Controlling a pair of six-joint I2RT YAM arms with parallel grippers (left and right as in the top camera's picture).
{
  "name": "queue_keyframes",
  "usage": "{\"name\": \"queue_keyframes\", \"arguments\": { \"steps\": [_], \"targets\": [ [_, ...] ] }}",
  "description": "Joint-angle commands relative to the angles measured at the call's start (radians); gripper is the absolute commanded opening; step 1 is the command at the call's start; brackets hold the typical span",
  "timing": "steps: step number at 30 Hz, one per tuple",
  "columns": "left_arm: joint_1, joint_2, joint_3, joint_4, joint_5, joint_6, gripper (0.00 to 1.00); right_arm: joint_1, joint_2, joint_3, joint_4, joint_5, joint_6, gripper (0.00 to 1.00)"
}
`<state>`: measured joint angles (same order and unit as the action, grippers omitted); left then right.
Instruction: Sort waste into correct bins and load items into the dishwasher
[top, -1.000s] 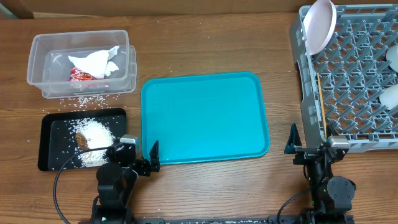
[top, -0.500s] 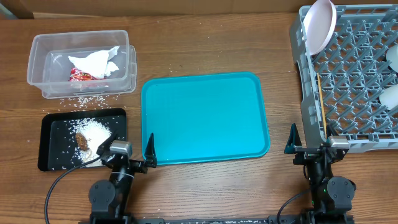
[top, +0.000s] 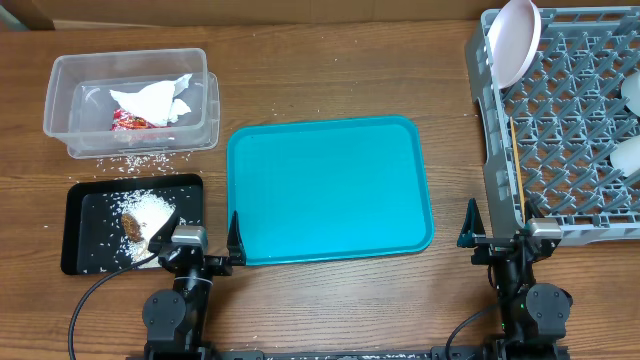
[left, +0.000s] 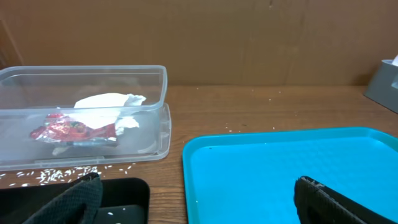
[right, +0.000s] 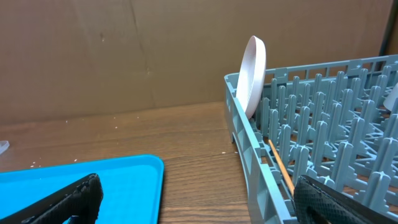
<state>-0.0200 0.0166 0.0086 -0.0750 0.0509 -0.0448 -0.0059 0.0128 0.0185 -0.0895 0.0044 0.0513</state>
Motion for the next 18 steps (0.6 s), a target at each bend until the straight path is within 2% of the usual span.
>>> {"name": "queue_keyframes", "arguments": {
  "steps": [1,18],
  "targets": [
    [-0.006,-0.013,-0.004,-0.004,-0.025,0.014,1.0,-0.003,-0.01,-0.01,0.006,0.002,-0.006,1.0],
    [-0.006,-0.012,-0.004,-0.003,-0.032,0.023,1.0,-0.003,-0.01,-0.01,0.006,0.002,-0.006,1.0]
  ]
}}
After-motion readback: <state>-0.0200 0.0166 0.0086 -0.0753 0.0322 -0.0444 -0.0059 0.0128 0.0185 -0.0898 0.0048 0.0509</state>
